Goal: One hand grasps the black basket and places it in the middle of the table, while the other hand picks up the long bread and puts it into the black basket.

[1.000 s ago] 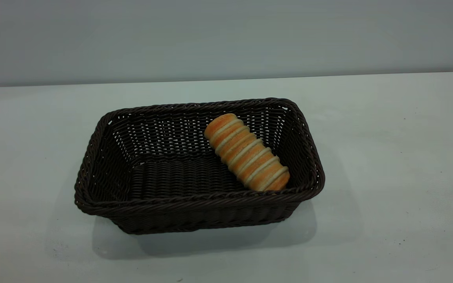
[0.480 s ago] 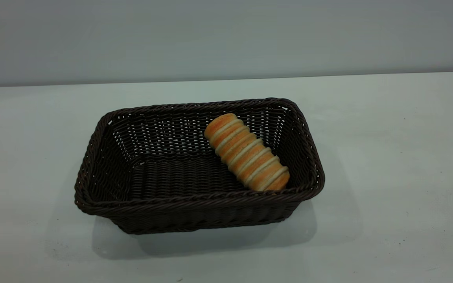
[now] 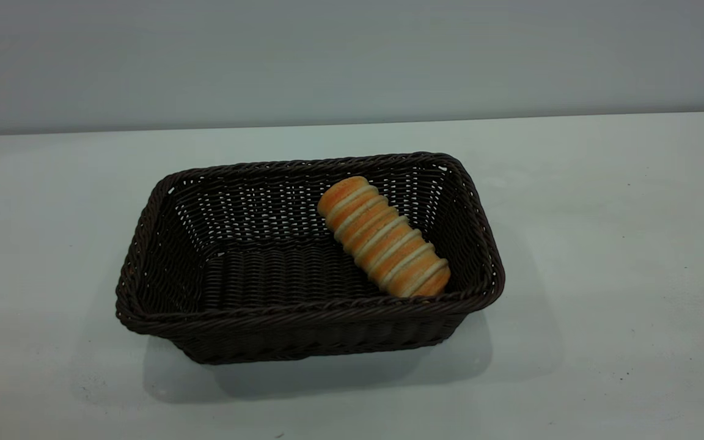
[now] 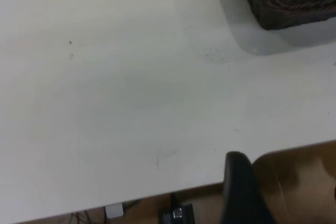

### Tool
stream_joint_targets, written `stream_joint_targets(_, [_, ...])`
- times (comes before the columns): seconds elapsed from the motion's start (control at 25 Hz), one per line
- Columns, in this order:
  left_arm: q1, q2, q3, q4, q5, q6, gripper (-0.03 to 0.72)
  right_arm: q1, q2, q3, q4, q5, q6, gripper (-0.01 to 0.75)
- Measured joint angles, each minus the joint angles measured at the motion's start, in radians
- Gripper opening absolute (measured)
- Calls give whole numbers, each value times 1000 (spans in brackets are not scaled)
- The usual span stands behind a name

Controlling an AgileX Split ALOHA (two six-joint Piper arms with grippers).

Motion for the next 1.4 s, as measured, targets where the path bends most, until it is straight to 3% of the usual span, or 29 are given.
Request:
stream_joint_targets(0.24, [22, 0, 0, -6, 0, 0, 488, -29, -15, 1, 1, -1, 0, 259])
stream_joint_targets(0.52, [132, -98, 0, -6, 0, 0, 488, -289, -70, 1, 1, -1, 0, 259])
stream_joint_targets(0.64, [142, -141, 0, -6, 0, 0, 488, -346, -70, 1, 1, -1, 0, 259])
stream_joint_targets(1.4, [142, -142, 0, -6, 1, 0, 488, -359, -71, 1, 1, -1, 0, 259])
